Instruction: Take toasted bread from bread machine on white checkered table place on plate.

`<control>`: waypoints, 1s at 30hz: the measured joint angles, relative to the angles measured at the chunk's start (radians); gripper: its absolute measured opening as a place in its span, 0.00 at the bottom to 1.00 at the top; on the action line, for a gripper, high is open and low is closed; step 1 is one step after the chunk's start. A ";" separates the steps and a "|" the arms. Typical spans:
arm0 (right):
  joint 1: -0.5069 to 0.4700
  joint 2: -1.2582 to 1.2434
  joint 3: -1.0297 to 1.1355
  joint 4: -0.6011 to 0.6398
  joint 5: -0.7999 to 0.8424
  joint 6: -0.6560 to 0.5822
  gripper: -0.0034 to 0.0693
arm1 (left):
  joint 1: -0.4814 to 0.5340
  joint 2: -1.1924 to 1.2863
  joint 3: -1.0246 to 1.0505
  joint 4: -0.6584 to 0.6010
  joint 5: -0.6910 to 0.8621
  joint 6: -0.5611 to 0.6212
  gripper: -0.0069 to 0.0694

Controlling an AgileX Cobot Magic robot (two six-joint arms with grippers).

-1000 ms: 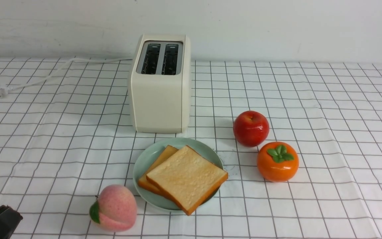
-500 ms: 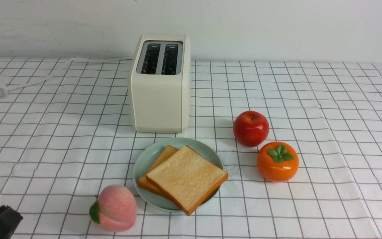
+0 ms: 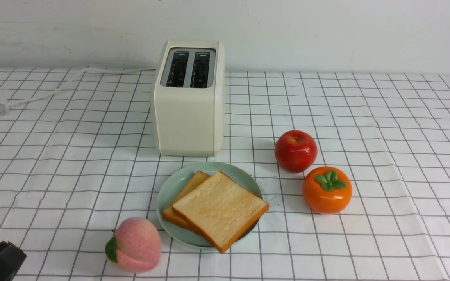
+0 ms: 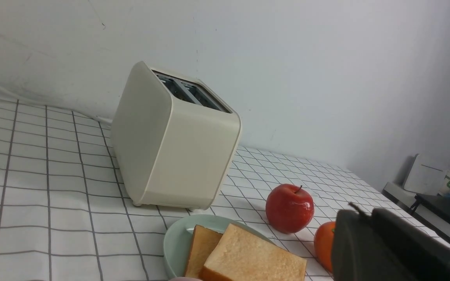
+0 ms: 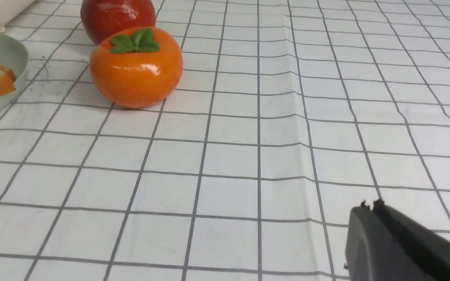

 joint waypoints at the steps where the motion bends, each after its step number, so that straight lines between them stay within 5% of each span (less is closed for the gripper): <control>1: 0.000 0.000 0.000 0.000 0.000 0.000 0.04 | 0.000 0.000 0.000 0.000 0.000 0.000 0.14; 14: 0.000 0.000 0.000 0.000 0.000 0.000 0.04 | 0.000 0.000 0.000 -0.004 -0.068 0.000 0.14; 17: 0.000 0.000 0.000 0.000 0.000 0.000 0.05 | 0.000 0.006 0.000 0.119 -0.049 -0.052 0.11; 21: 0.000 0.000 0.000 0.000 0.000 0.000 0.05 | 0.000 0.055 -0.034 0.743 0.050 -0.478 0.07; 24: 0.000 0.000 0.000 0.000 0.000 0.000 0.05 | 0.000 0.073 -0.044 1.061 0.069 -0.748 0.07; 25: 0.000 0.000 0.000 0.000 0.000 0.000 0.05 | 0.000 0.078 -0.045 1.264 0.089 -0.916 0.07; 27: 0.000 0.000 0.000 0.000 0.000 -0.001 0.05 | 0.008 0.079 -0.045 1.453 0.114 -1.091 0.07; 30: 0.000 0.000 0.000 0.000 0.000 -0.001 0.06 | 0.082 0.072 -0.045 1.580 0.177 -1.248 0.07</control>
